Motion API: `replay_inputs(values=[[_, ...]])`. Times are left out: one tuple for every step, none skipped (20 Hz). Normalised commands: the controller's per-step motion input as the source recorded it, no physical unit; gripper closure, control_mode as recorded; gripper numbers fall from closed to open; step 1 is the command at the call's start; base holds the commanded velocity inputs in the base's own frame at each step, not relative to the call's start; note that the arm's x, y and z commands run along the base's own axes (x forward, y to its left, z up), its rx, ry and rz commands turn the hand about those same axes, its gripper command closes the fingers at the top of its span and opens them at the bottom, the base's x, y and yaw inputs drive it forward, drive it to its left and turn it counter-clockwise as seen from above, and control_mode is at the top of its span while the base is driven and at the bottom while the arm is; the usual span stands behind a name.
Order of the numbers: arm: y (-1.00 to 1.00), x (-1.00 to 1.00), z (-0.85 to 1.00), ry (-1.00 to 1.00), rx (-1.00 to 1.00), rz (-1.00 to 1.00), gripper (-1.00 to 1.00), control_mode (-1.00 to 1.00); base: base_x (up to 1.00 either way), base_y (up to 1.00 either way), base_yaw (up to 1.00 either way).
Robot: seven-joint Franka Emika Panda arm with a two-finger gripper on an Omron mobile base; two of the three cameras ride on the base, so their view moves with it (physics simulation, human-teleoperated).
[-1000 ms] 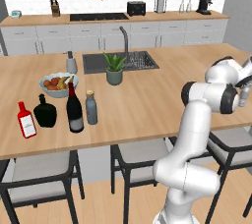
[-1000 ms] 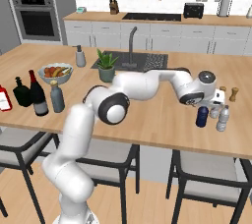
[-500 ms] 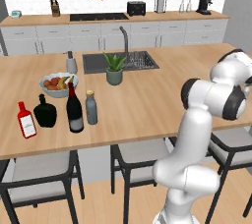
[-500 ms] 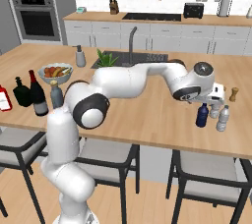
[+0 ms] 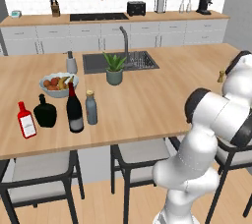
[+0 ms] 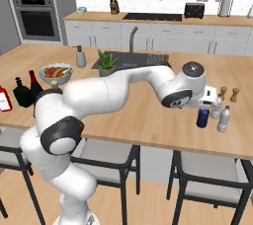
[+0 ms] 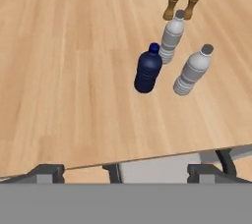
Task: Move the plastic bottles in the middle to the plastics group, and the glass bottles in the middle to the glass group.
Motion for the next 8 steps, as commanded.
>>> replay_inputs(values=[[0.46, -0.76, 0.43, 0.08, 0.0, 0.0, -1.0, -1.0, 0.0, 0.0, 0.0], [0.47, -0.75, 0.42, 0.1, 0.0, 0.0, -1.0, -1.0, 0.0, 0.0, 0.0], [0.51, -0.74, 0.41, 0.12, 0.0, 0.0, -1.0, -1.0, 0.0, 0.0, 0.0], [0.54, -0.74, 0.42, 0.14, 0.0, 0.0, -1.0, -1.0, 0.0, 0.0, 0.0], [0.54, -0.71, 0.4, 0.16, 0.0, 0.0, -1.0, -1.0, 0.0, 0.0, 0.0], [0.54, -0.72, 0.4, 0.17, 0.0, 0.0, -1.0, -1.0, 0.0, 0.0, 0.0], [0.5, -0.69, 0.39, 0.19, 0.0, 0.0, -1.0, -1.0, 0.0, 0.0, 0.0], [0.46, -0.7, 0.36, 0.2, 0.0, 0.0, -1.0, -1.0, 0.0, 0.0, 0.0]])
